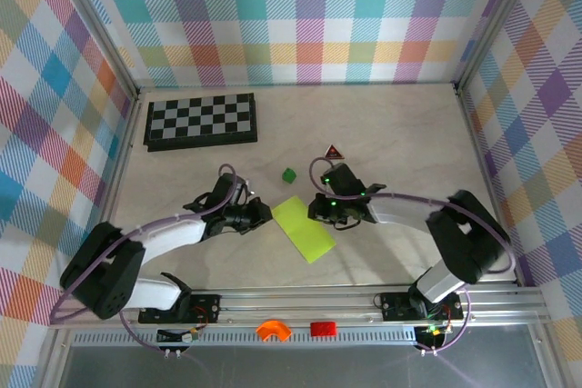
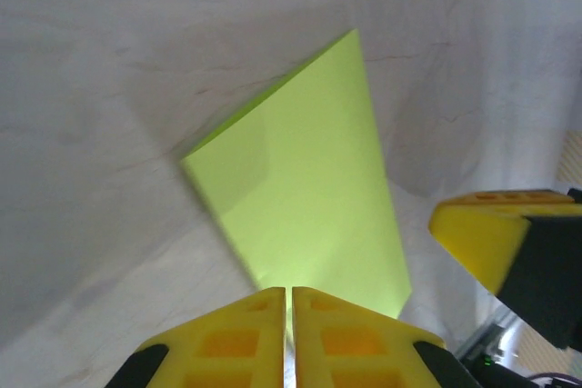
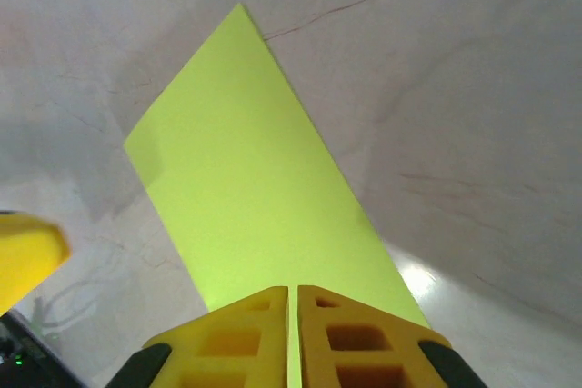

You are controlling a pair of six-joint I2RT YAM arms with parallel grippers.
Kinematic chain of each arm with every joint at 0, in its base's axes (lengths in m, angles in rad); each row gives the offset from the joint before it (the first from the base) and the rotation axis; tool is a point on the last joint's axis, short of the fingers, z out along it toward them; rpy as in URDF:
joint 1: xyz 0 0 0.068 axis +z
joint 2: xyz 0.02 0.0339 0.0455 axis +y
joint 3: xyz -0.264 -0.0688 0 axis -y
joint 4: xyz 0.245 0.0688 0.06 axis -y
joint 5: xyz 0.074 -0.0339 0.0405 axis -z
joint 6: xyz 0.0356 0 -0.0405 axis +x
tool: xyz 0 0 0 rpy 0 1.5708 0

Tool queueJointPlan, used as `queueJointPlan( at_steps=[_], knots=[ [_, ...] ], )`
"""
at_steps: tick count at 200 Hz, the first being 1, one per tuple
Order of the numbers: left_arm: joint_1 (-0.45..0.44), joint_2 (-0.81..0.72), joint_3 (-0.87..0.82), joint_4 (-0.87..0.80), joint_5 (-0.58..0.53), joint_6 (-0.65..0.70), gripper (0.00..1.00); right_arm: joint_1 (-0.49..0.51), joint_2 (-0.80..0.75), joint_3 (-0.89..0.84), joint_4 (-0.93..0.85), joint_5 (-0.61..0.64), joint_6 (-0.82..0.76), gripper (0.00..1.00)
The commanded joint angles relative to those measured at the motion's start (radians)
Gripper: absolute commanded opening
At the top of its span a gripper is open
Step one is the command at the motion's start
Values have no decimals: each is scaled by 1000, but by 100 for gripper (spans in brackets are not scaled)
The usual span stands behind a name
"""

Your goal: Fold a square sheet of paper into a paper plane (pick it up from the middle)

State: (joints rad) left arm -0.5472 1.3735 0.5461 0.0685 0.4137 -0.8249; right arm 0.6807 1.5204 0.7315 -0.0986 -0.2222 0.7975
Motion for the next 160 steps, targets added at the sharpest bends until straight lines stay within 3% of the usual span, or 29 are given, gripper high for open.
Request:
queueJointPlan(
  at_steps=[1, 77, 160],
  knots=[
    [4, 79, 63, 120, 104, -24, 10, -54, -76, -89, -45, -22, 9, 13],
    [-11, 300, 130, 122, 134, 5, 7, -57, -255, -250, 30, -128, 69, 18],
    [-28, 389, 238, -5, 130, 135, 6, -20, -238, -270, 37, -175, 66, 19]
  ],
)
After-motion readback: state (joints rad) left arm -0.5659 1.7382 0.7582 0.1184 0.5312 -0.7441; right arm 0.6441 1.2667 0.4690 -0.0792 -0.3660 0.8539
